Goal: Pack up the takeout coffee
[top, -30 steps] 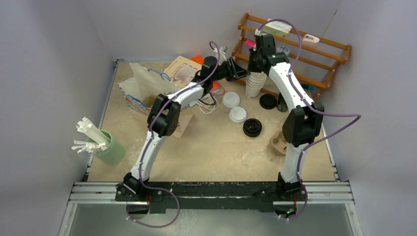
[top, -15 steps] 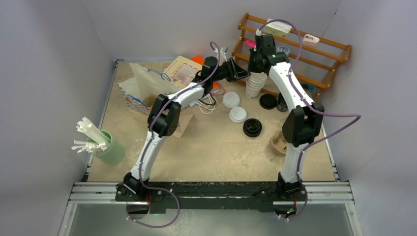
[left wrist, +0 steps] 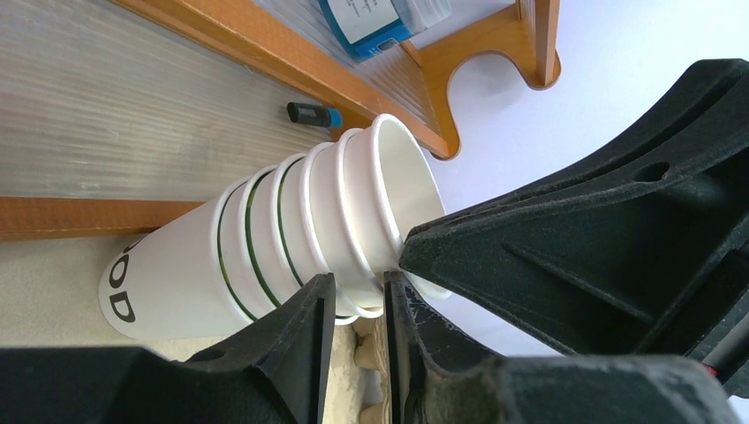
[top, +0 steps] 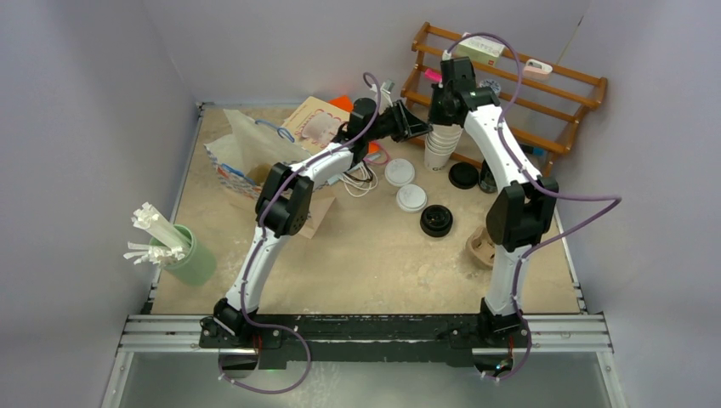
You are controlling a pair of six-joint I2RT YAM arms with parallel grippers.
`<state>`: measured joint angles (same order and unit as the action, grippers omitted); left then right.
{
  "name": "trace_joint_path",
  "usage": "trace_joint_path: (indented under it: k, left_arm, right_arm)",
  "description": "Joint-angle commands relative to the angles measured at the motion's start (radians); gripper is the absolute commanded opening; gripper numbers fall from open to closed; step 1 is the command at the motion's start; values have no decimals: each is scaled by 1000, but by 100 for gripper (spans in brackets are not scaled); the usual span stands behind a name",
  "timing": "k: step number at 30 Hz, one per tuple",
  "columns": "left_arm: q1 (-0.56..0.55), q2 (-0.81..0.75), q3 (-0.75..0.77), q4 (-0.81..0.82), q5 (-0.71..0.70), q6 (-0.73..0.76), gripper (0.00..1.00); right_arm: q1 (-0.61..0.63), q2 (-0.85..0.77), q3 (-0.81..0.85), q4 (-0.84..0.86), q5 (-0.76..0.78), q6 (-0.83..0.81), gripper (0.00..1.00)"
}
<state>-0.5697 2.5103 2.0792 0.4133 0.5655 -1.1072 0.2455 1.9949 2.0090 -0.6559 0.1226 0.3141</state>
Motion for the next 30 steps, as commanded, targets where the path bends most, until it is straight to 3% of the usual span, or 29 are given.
trace_joint_path:
  k: [1, 19, 23, 30]
  left_arm:
    - [-7, 13, -2, 20, -3, 24, 29]
    - [-9, 4, -5, -4, 0, 43, 28]
    - [-9, -6, -16, -3, -2, 47, 28]
    - [-9, -13, -33, 7, 5, 47, 28]
  right_arm:
    - [13, 24, 92, -68, -17, 15, 0]
    - [38, 3, 201, -211, 63, 29, 0]
    - [37, 29, 212, -211, 82, 56, 16]
    - [33, 95, 269, -213, 141, 87, 24]
